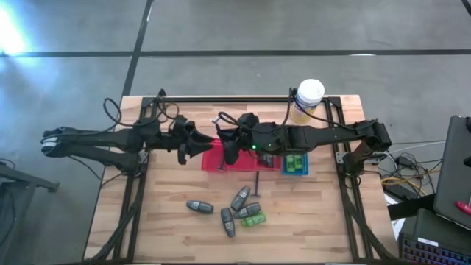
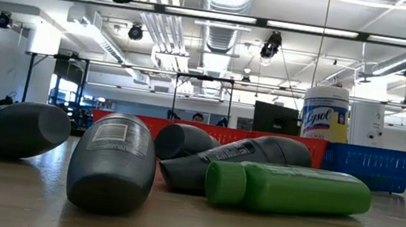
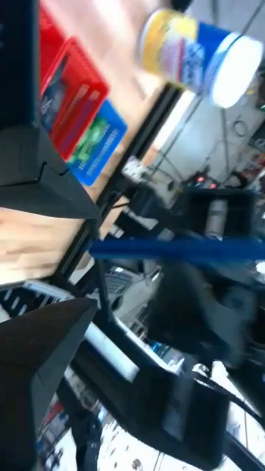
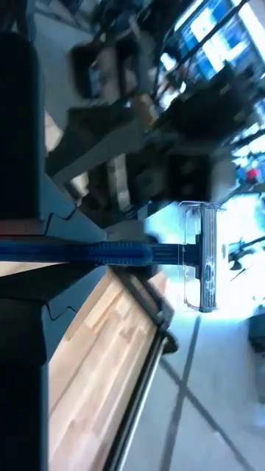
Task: Pick & Place Travel size toiletries
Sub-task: Put the razor into the left red bin
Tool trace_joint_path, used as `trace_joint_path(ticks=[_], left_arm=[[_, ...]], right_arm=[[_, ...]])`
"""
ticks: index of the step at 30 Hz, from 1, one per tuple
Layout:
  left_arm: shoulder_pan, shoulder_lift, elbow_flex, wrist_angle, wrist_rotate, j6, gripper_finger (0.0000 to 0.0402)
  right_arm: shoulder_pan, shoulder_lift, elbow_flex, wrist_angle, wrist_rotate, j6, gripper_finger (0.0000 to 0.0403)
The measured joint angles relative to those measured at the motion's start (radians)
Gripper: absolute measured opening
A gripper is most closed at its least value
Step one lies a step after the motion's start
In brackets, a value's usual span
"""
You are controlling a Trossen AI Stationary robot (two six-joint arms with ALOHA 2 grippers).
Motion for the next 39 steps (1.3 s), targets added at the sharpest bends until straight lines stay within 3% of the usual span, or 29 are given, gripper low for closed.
trace_joint_path(ticks=[24, 39], left_arm=[[0.002, 0.029, 0.000, 0.176, -0.042, 0.077, 0.0193], [0.002, 0.053, 0.001, 0.229, 0.003, 0.062, 0.0193]], right_arm=[[0.004, 0.000, -0.002, 0.137, -0.033, 0.008, 0.0034], [0.002, 0.021, -0.002, 0.199, -0.031, 0.031, 0.0034]])
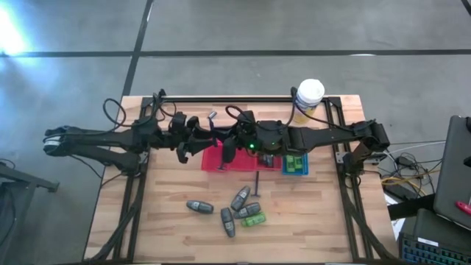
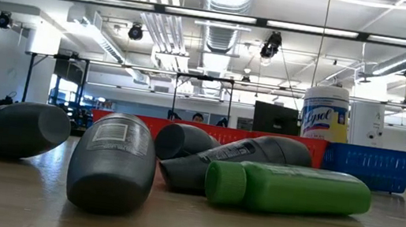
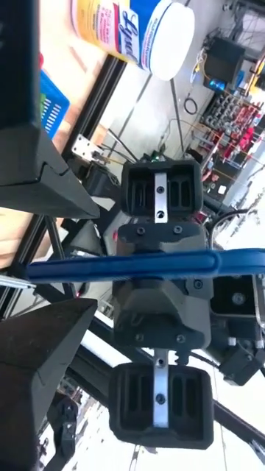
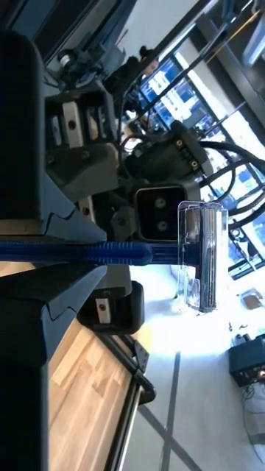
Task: Pick & Place Travel size toiletries
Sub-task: Put the razor into the left red bin
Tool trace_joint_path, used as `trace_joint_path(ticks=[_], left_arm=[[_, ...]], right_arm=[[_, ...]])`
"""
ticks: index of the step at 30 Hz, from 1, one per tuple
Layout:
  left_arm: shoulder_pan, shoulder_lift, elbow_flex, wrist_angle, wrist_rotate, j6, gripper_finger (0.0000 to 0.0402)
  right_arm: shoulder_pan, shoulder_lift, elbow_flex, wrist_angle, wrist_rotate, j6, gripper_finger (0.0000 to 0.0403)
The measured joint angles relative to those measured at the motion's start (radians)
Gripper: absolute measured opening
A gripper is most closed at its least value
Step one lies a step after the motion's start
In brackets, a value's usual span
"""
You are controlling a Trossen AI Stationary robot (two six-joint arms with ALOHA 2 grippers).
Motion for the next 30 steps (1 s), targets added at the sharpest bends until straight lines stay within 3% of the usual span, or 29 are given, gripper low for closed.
trace_joint_path(ticks=[10, 25, 30], left_arm=[[0.000, 0.001, 0.007, 0.004, 0.030, 0.001, 0.0179], [0.000, 0.002, 0.007, -0.003, 0.033, 0.056, 0.0034], [0.001, 0.002, 0.007, -0.032, 0.008, 0.077, 0.0032]], right_arm=[[0.000, 0.011, 0.000, 0.004, 0.000, 0.032, 0.0034], [0.001, 0.010, -0.002, 0.008, -0.001, 0.026, 0.0034], [0.001, 0.010, -0.002, 0.001, 0.000, 0.025, 0.0057]])
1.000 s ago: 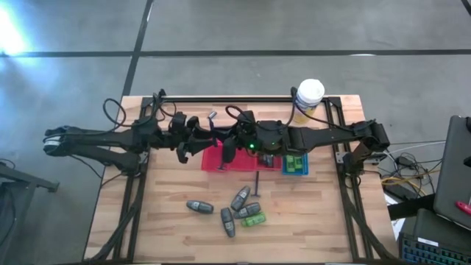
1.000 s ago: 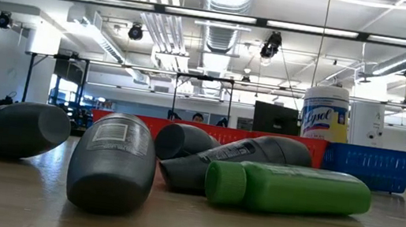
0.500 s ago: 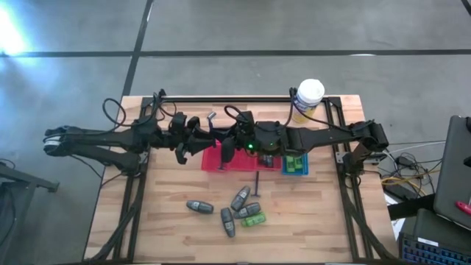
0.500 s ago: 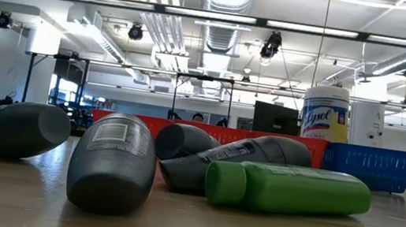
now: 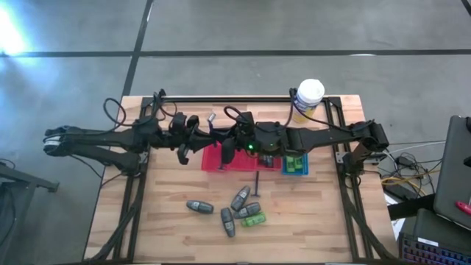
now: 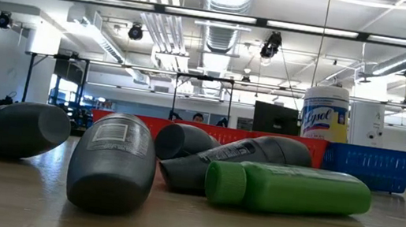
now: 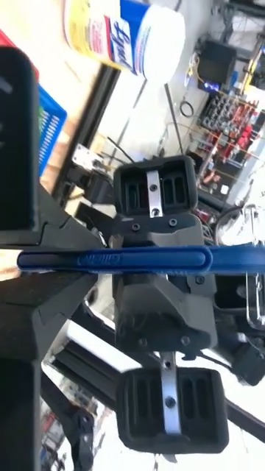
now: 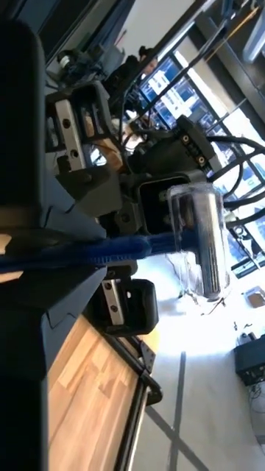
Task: Pick & Place Travel size toiletries
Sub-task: Put the razor into the left red bin
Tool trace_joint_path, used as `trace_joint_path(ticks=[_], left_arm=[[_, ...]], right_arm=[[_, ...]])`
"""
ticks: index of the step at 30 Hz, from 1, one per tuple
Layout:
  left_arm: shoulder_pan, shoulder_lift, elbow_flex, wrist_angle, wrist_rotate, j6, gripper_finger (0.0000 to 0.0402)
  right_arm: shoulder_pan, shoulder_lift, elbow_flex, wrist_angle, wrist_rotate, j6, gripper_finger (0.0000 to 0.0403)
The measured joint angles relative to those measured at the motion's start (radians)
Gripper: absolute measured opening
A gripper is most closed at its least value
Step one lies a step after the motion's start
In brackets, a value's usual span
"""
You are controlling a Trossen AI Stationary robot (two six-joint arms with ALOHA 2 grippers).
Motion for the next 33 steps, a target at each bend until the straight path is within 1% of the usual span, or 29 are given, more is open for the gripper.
trace_joint_path(ticks=[4, 7, 11, 13, 15, 17, 20, 23, 29, 31, 33], left_arm=[[0.001, 0.000, 0.000, -0.055, -0.017, 0.003, 0.0032], [0.005, -0.001, 0.000, -0.077, -0.035, -0.009, 0.0032], [0.024, -0.005, 0.000, -0.143, -0.084, -0.044, 0.0032], [0.040, -0.007, 0.000, -0.209, -0.120, -0.068, 0.0033], [0.065, -0.007, 0.000, -0.302, -0.148, -0.118, 0.0033], [0.098, -0.001, -0.001, -0.389, -0.150, -0.176, 0.0033], [0.143, 0.019, -0.016, -0.473, -0.142, -0.257, 0.0033], [0.175, 0.058, -0.047, -0.474, -0.098, -0.298, 0.0033], [0.190, 0.206, -0.117, -0.473, -0.008, -0.399, 0.0034], [0.179, 0.258, -0.136, -0.456, 0.035, -0.427, 0.0034], [0.169, 0.306, -0.154, -0.431, 0.048, -0.453, 0.0034]], right_arm=[[-0.001, -0.002, -0.001, -0.020, 0.001, 0.016, 0.0113], [-0.001, -0.013, -0.001, -0.079, 0.000, 0.017, 0.0163], [0.001, -0.036, -0.001, -0.217, 0.005, 0.036, 0.0223], [0.006, -0.058, -0.001, -0.326, 0.023, 0.076, 0.0247], [0.011, -0.082, -0.001, -0.446, 0.063, 0.138, 0.0267], [0.015, -0.104, -0.001, -0.572, 0.111, 0.218, 0.0283], [0.021, -0.135, -0.003, -0.728, 0.166, 0.331, 0.0304], [0.024, -0.163, -0.004, -0.821, 0.194, 0.393, 0.0320], [0.026, -0.174, -0.008, -0.867, 0.218, 0.411, 0.0343], [0.026, -0.176, -0.008, -0.867, 0.219, 0.403, 0.0348], [0.026, -0.176, -0.011, -0.867, 0.219, 0.397, 0.0352]])
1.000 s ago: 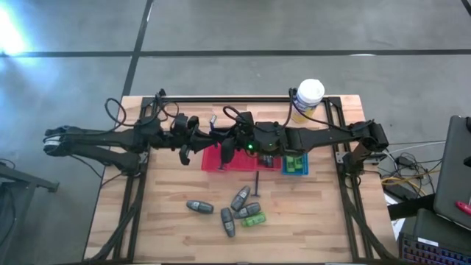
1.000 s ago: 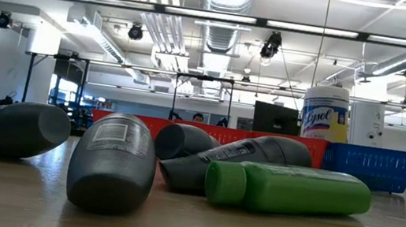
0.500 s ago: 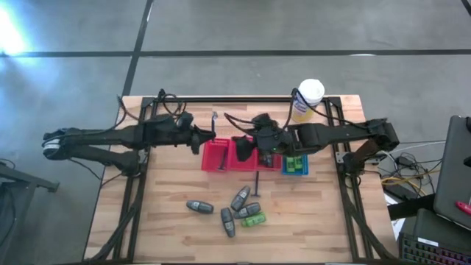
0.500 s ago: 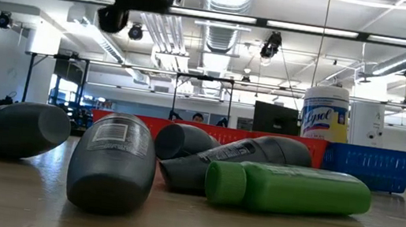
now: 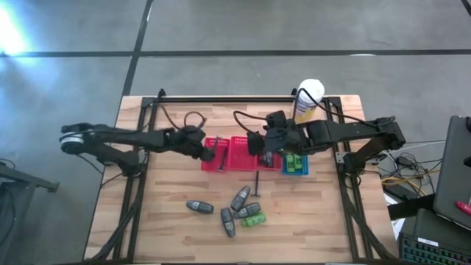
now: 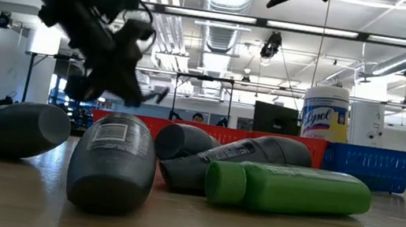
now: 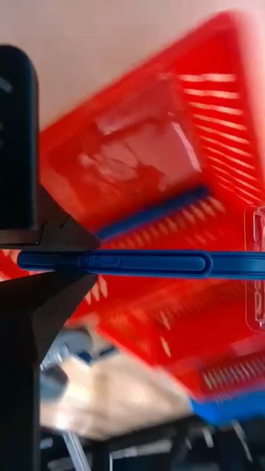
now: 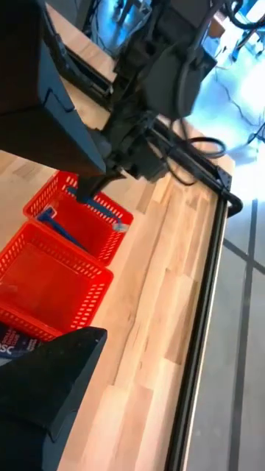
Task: Pick & Place Travel size toiletries
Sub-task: Put the razor into the left red bin
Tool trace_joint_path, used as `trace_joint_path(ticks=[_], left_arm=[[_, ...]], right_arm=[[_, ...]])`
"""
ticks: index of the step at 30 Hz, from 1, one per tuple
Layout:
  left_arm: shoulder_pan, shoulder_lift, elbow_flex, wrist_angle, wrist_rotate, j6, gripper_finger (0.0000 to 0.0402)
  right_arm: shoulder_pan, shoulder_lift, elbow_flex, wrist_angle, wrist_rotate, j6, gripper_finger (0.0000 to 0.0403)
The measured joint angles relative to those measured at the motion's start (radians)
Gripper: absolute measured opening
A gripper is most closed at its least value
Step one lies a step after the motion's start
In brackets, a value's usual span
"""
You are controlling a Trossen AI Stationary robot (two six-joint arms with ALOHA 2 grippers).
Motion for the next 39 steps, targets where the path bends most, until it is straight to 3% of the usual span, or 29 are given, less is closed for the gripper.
trace_joint_path(ticks=[13, 18, 29, 39], left_arm=[[-0.004, 0.155, -0.005, 0.108, 0.038, -0.114, 0.0035], [-0.003, 0.154, -0.005, 0.106, -0.004, -0.133, 0.0047], [-0.002, 0.119, 0.059, -0.025, -0.035, -0.138, 0.0142], [-0.020, -0.079, 0.154, -0.039, -0.022, 0.073, 0.0151]], right_arm=[[0.000, 0.000, -0.030, -0.043, -0.002, 0.079, 0.0330], [-0.003, 0.005, -0.045, -0.075, -0.092, 0.091, 0.0329], [-0.014, 0.012, -0.150, -0.053, -0.213, 0.183, 0.0361], [-0.011, 0.071, -0.281, 0.108, -0.436, 0.315, 0.0363]])
